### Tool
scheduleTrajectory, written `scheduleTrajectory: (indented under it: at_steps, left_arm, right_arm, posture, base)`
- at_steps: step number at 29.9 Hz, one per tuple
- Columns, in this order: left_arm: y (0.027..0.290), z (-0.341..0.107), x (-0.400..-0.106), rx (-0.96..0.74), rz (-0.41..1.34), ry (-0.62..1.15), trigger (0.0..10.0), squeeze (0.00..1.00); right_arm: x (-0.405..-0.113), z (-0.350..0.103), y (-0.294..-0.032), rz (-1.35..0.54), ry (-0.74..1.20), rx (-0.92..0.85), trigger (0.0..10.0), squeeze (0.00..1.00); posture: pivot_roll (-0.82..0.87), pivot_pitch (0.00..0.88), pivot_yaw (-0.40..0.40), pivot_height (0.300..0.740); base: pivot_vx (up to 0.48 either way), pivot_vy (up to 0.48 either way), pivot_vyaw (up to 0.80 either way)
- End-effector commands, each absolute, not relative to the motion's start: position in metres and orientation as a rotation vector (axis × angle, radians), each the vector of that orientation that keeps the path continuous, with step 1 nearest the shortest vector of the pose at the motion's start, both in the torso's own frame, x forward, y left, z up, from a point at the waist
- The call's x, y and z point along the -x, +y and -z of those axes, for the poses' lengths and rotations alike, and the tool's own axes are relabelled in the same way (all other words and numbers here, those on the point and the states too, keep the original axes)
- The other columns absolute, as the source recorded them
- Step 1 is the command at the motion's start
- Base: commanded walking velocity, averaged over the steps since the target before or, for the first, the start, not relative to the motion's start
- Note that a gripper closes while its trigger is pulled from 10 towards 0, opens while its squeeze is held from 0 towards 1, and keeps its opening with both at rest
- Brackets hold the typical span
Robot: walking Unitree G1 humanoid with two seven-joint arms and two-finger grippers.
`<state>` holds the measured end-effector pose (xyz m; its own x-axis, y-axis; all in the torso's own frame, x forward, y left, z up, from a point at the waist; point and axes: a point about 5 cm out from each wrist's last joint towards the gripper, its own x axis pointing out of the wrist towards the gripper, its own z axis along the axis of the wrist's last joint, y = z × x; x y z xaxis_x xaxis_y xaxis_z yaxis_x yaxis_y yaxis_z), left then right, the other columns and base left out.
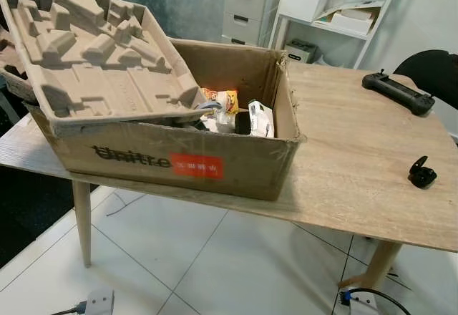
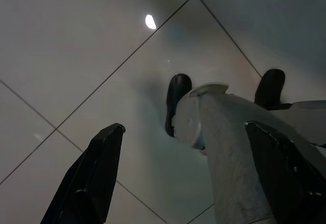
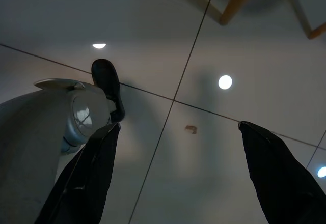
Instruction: Picking trash to rubbish bin
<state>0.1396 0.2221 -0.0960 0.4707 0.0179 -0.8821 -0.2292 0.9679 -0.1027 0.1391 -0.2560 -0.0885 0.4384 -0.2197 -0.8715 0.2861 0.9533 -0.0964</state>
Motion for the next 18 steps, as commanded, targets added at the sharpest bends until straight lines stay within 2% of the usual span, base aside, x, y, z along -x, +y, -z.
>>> scheduleTrajectory:
  at_steps: [1, 8, 18]
  left_arm:
    - [0.215, 0.1, -0.132, 0.218, -0.15, 1.112, 10.0, 0.0]
    - [0.213, 0.102, -0.131, 0.191, -0.129, 1.134, 10.0, 0.0]
    - [0.207, 0.102, -0.132, 0.161, -0.079, 1.144, 10.0, 0.0]
  right_arm:
    - [-0.139, 0.09, -0.251, 0.305, 1.074, -0.064, 10.0, 0.0]
    - [-0.145, 0.089, -0.248, 0.281, 1.064, -0.043, 10.0, 0.0]
    - [-0.149, 0.088, -0.246, 0.251, 1.07, -0.008, 10.0, 0.0]
  posture:
    - [0.02, 0.075, -0.018, 0.74]
    - [0.02, 0.057, -0.02, 0.74]
    - [0.02, 0.034, -0.019, 0.74]
  base:
    - [0.0, 0.0, 0.0]
    - [0.0, 0.0, 0.0]
    - [-0.294, 0.0, 0.0]
